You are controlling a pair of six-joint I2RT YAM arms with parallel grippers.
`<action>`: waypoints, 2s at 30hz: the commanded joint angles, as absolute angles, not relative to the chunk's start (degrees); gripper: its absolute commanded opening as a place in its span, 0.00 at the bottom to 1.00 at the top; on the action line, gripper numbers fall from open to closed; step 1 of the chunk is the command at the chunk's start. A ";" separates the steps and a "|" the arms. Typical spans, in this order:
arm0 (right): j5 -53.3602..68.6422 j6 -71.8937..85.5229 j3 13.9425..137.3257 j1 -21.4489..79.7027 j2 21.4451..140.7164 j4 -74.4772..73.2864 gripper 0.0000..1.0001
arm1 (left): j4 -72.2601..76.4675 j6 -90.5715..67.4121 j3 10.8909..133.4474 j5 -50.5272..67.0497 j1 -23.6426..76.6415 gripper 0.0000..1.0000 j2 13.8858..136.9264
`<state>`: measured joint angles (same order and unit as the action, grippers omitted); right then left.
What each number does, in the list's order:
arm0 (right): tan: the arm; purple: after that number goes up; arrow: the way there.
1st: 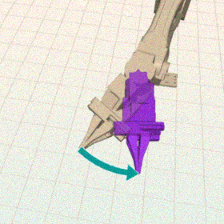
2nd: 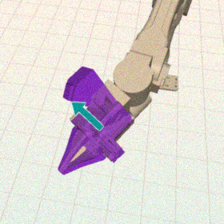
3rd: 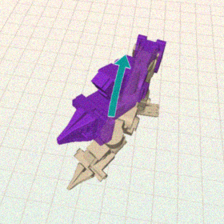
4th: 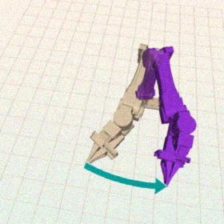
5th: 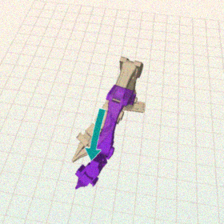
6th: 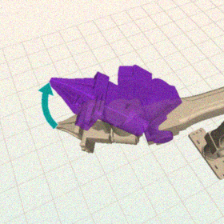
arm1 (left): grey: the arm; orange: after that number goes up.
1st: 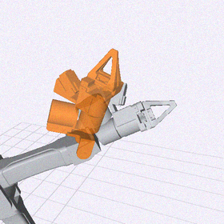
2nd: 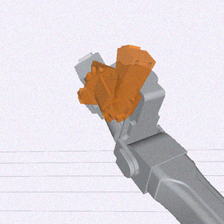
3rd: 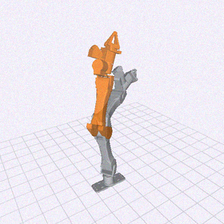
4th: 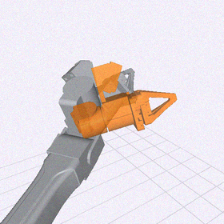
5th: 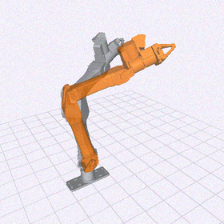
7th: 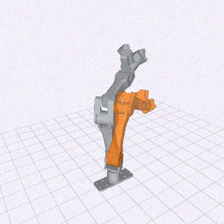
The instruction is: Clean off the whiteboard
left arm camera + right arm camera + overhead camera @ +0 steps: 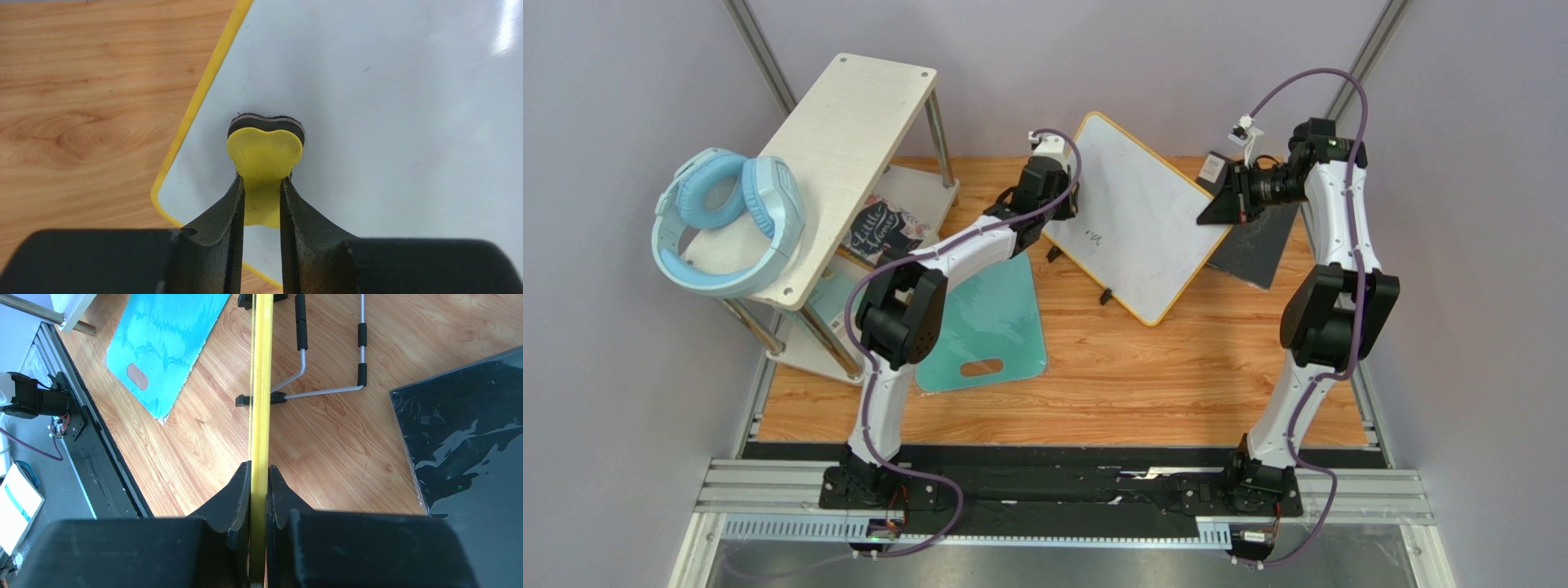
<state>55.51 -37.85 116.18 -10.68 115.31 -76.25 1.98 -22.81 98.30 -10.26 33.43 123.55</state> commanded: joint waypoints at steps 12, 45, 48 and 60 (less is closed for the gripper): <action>48.60 -46.93 114.35 -9.32 114.43 -85.96 0.00 | 6.86 -26.88 97.66 -7.04 35.06 0.00 120.68; 49.04 -45.70 115.49 -9.23 113.73 -85.52 0.00 | 10.73 -58.70 82.44 -9.05 42.71 0.00 122.61; 49.31 -45.53 115.75 -9.23 113.99 -85.52 0.00 | 8.79 -60.73 82.27 -10.89 43.33 0.00 122.26; 49.48 -45.26 116.37 -9.23 114.43 -85.60 0.00 | -2.19 -70.30 77.88 -17.66 43.77 0.00 119.19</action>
